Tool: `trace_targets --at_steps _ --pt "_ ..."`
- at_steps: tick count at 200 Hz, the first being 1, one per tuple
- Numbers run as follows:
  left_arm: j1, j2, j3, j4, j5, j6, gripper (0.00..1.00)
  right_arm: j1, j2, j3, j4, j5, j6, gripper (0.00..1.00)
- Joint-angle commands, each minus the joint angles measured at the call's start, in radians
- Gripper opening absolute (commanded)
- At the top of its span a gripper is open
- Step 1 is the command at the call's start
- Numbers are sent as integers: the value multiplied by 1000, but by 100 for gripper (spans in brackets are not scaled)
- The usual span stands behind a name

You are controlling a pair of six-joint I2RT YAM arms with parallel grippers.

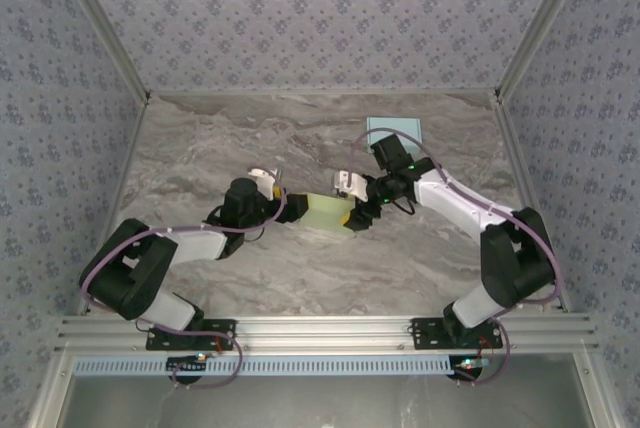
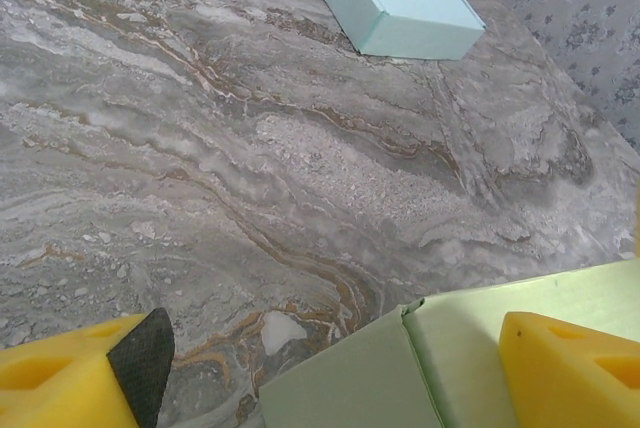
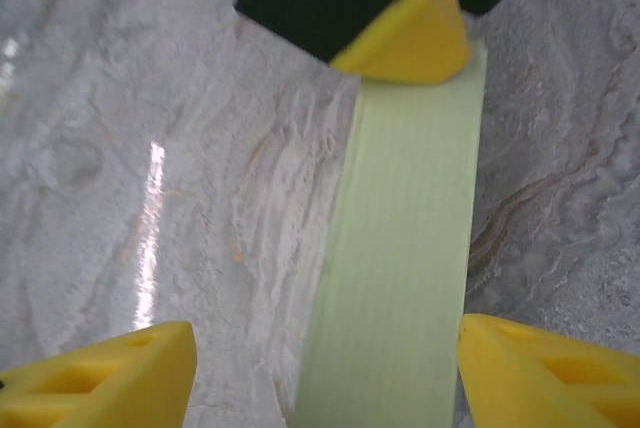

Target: Fold the paper box

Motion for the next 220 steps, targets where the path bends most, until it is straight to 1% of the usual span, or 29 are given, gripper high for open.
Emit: trace_targets --at_steps 1,20,38,52,65,90,94,102,110,121,139,157,172,188,220 --pt "-12 46 -9 -119 -67 41 85 -39 -88 -10 13 -133 99 71" --pt "-11 49 -2 -134 -69 38 85 -63 -134 -51 161 -133 235 68" --pt "-11 49 3 -140 -75 37 85 -58 -153 -106 325 -71 338 64" --pt "-12 52 6 -136 -76 36 85 -48 -139 -148 391 18 341 60" --pt "-12 55 9 -138 -76 35 85 -50 -108 -200 455 88 341 58" --pt "-13 41 1 -141 -81 33 85 -53 -54 -271 467 161 252 58" --pt "-12 39 0 -141 -81 34 85 -55 -50 -277 477 172 243 57" --pt "-13 39 -3 -140 -81 35 85 -48 -54 -270 446 212 216 57" --pt "-12 40 -5 -138 -81 38 85 -49 -63 -252 399 221 194 57" --pt "-12 45 -3 -145 -79 42 85 -53 -76 -222 348 212 185 57" --pt "-12 45 -8 -139 -81 40 85 -36 -89 -150 237 203 127 58" --pt "-12 47 -8 -123 -78 29 86 -33 -94 -81 133 112 78 62" --pt "-13 44 2 -124 -77 30 86 -11 -88 -52 71 63 7 71" --pt "-11 32 13 -138 -80 30 86 26 -57 -38 60 110 -27 78" --pt "-12 33 12 -123 -81 2 87 75 81 50 -16 232 -51 78"
